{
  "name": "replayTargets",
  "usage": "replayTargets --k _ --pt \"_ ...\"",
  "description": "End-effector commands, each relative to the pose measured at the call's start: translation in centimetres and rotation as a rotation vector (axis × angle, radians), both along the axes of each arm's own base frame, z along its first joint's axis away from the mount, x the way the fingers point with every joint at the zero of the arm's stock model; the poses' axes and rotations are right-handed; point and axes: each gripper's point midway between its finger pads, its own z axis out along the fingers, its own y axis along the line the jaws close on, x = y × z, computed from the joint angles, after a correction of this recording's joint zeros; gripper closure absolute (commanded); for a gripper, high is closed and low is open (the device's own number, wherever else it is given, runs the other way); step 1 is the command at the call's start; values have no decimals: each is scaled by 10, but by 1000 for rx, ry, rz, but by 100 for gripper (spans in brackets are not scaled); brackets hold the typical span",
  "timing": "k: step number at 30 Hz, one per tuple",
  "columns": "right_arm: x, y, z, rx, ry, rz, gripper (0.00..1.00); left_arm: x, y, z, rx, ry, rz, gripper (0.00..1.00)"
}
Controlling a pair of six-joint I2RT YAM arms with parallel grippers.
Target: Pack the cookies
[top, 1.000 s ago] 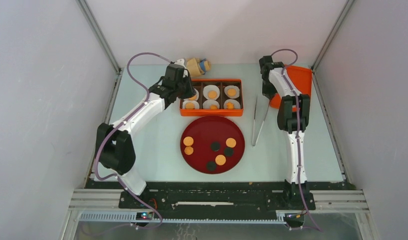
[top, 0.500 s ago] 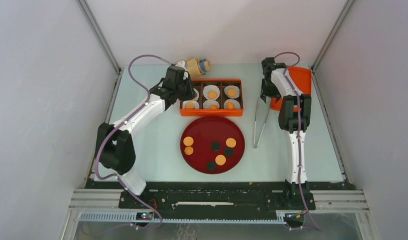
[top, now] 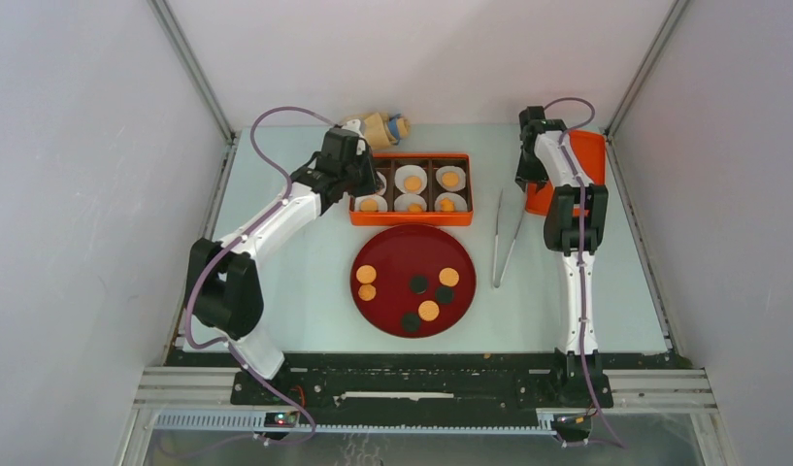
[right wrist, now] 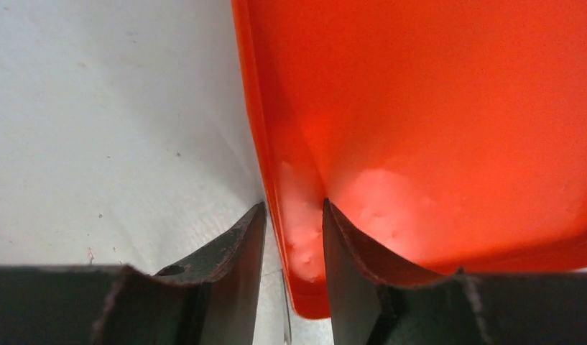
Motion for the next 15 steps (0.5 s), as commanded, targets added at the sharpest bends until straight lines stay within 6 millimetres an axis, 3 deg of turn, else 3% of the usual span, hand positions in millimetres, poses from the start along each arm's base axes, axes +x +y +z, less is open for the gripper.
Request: replayTargets --k 1,3,8,10,15 --pt "-1 -4 -18 21 25 -43 57 -1 -4 2 -34 -7 -16 100" --pt "-3 -7 -23 27 37 -49 59 -2 -4 1 -35 -3 -17 100" --pt "-3 -12 -22 19 33 -56 77 -1 -6 1 -39 -2 -17 100" --pt "-1 -15 -15 10 10 -63 86 0 -7 2 -44 -1 -19 100" --pt "7 -24 11 -31 -68 -91 98 2 -8 3 -44 1 -19 100"
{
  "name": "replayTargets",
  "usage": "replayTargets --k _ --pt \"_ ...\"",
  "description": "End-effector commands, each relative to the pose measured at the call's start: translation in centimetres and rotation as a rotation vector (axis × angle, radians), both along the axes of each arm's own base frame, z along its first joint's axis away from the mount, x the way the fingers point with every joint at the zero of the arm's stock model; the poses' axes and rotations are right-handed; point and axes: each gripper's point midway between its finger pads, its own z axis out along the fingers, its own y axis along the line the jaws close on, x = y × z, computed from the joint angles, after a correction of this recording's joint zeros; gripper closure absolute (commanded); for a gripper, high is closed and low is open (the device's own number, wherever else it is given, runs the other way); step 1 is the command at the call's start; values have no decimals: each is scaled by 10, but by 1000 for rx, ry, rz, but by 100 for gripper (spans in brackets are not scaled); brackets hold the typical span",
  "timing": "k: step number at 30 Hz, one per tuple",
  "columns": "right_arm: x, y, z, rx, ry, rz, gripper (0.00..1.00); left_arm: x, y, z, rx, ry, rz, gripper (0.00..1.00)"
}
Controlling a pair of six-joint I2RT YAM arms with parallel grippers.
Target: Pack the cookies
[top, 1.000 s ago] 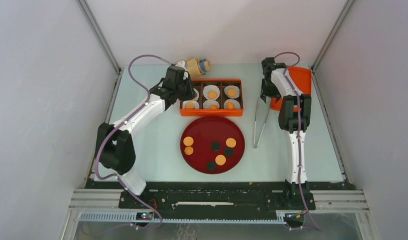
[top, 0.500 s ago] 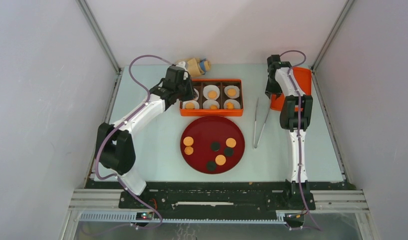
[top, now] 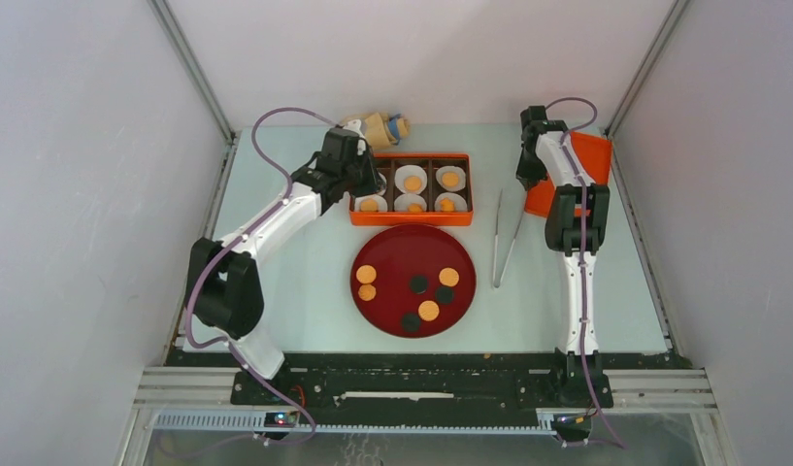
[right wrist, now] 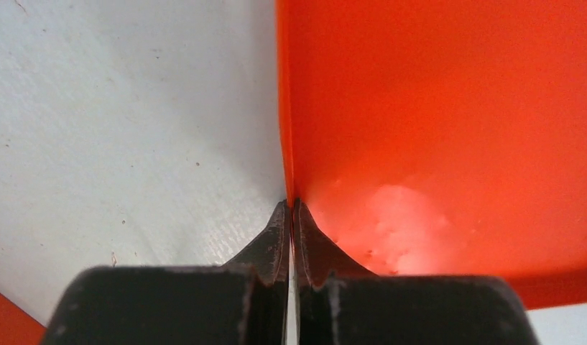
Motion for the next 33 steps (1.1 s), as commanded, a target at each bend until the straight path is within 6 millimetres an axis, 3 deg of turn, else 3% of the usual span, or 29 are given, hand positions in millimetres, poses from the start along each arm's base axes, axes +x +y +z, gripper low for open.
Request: replayTargets --k 1,3,7,12,16,24,28,33 --pt "2 -35 24 -89 -55 -79 99 4 -4 2 -19 -5 -5 100" --pt "5 -50 39 -106 -88 -99 100 4 -3 2 -14 -3 -5 100" --pt "9 -56 69 -130 -144 -68 100 6 -1 1 2 -5 0 100" --pt "9 -58 94 -178 -179 -41 100 11 -1 3 15 -12 3 100" --pt "7 -46 107 -183 -205 14 100 14 -11 7 -22 -17 -34 99" --pt "-22 38 135 -103 -272 204 100 17 -31 -9 -163 16 -105 97" --pt "-47 81 138 -83 -266 294 100 6 -41 -11 -216 31 -162 93" --pt "-76 118 145 -98 -271 386 100 -11 -44 -7 -272 25 -195 87"
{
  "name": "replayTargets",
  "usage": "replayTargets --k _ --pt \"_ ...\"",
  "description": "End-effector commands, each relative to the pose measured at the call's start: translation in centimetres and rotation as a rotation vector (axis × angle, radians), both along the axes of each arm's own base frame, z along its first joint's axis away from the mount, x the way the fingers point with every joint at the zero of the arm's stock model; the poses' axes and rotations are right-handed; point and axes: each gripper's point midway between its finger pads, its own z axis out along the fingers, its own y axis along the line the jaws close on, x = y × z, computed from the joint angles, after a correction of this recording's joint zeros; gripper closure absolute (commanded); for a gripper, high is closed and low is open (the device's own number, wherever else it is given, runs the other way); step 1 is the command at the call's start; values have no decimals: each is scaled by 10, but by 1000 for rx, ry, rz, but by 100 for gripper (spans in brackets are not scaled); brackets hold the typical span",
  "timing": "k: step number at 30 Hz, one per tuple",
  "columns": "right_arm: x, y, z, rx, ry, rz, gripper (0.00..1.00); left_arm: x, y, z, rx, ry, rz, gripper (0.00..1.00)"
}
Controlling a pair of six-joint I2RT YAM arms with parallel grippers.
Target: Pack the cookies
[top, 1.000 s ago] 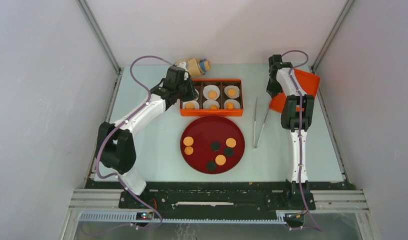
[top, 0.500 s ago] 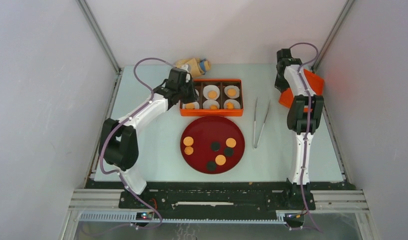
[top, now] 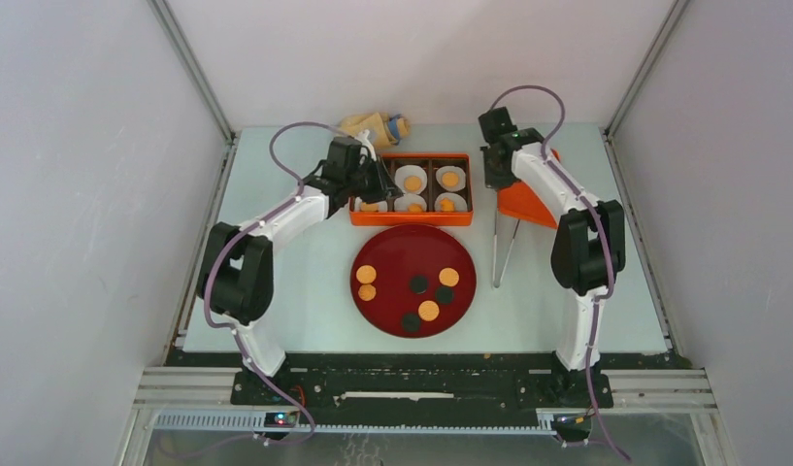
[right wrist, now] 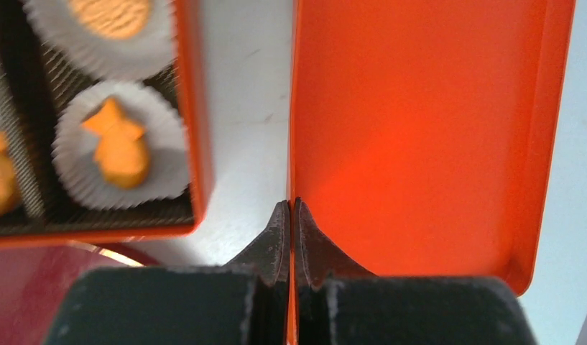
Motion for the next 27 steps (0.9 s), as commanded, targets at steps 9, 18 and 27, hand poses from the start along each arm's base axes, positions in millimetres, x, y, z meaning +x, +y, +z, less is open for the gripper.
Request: replayTargets --k 9,18,27 --pt "-53 68 55 53 -122 190 100 -50 -41 11 -226 -13 -161 67" --pt "-103 119 58 82 -114 359 100 -47 -82 28 -448 -29 -240 51" --pt "-119 141 70 107 -142 410 100 -46 -100 15 -477 15 -258 43"
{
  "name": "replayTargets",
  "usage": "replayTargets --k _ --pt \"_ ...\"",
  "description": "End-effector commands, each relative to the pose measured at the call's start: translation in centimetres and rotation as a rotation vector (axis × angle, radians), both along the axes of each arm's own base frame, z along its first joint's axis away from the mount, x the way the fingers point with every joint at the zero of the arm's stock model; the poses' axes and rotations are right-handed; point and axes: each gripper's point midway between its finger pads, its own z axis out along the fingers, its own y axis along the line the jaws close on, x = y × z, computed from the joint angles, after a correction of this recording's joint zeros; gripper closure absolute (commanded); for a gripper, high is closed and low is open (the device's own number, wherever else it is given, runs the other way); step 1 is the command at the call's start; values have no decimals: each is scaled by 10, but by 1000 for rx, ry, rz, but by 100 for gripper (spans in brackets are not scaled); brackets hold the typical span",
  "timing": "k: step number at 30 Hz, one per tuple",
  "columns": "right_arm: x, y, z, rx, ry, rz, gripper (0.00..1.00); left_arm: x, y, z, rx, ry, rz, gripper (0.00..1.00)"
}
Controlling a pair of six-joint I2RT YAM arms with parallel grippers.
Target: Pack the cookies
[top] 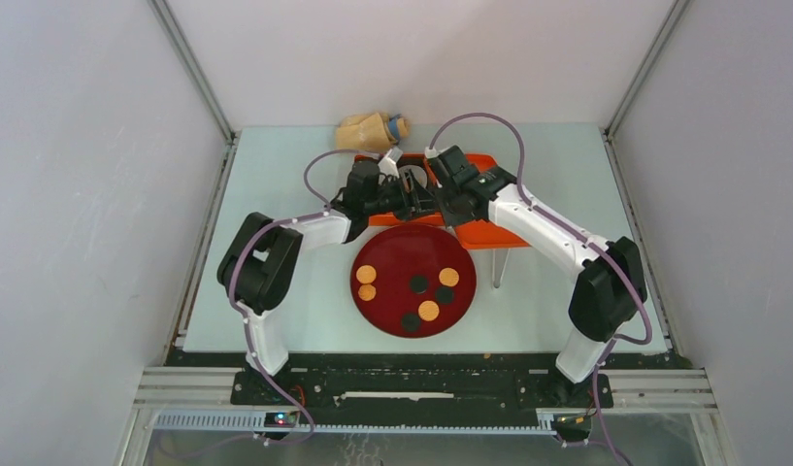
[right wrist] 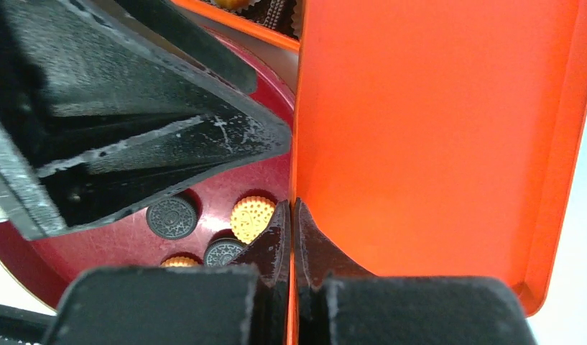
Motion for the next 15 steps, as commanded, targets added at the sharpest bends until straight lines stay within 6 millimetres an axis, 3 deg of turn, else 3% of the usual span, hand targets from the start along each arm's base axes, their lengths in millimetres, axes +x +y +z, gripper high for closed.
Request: replayTargets --k 1,8,15 --pt "3 6 39 65 -104 4 100 -2 -13 17 -61 -29 -34 43" --pt "-15 26 59 131 -104 77 100 2 -15 15 -60 -29 -28 43" --pt "-42 52 58 195 -50 168 100 4 -17 20 -72 -34 -31 45"
